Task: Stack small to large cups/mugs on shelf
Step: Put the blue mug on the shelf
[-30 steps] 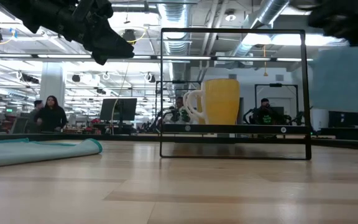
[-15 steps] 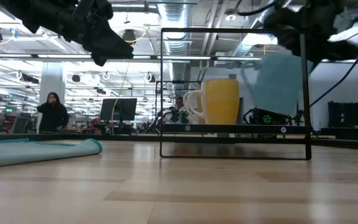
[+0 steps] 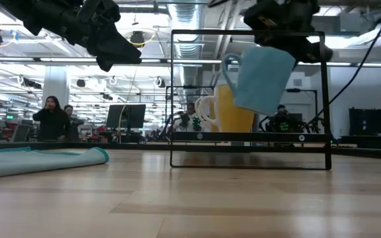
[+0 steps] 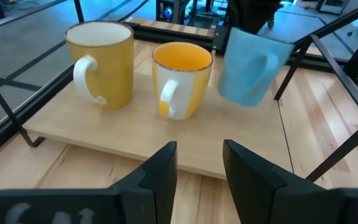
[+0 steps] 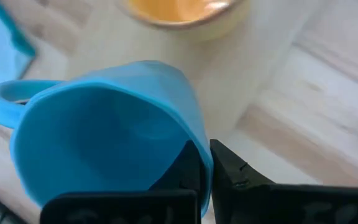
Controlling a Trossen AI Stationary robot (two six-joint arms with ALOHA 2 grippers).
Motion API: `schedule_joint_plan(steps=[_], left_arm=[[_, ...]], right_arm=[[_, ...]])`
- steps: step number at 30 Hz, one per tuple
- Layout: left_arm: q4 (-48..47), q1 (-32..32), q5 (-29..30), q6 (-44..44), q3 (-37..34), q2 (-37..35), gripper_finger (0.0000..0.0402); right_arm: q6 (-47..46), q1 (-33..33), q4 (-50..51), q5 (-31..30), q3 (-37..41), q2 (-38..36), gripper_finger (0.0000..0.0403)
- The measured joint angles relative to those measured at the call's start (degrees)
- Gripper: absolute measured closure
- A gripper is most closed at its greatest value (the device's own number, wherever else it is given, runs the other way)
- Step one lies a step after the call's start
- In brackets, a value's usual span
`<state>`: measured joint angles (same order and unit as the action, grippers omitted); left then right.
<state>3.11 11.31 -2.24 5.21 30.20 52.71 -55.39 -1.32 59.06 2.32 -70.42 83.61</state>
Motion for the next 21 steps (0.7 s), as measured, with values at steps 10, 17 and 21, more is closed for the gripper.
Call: schedule_joint_plan(steps=[10,17,21], left_arm=[[-2.15,0.0,-0.04,0.0,0.0,0.0,0.0281],[-2.79,0.0,-0.07,-0.93,0.0,0.0,0.0281],[-2.83,0.0,-0.09,-0.92,0.0,0.0,0.0281]], right_arm=[[1.44,1.13,2.59,3.84,-4.67,6.8,0.0379],[-1.08,1.95,1.91,3.9,-4.73,9.47,0.0379],[-1.86,2.48,1.81,4.42,-4.75,10.43,0.0379]])
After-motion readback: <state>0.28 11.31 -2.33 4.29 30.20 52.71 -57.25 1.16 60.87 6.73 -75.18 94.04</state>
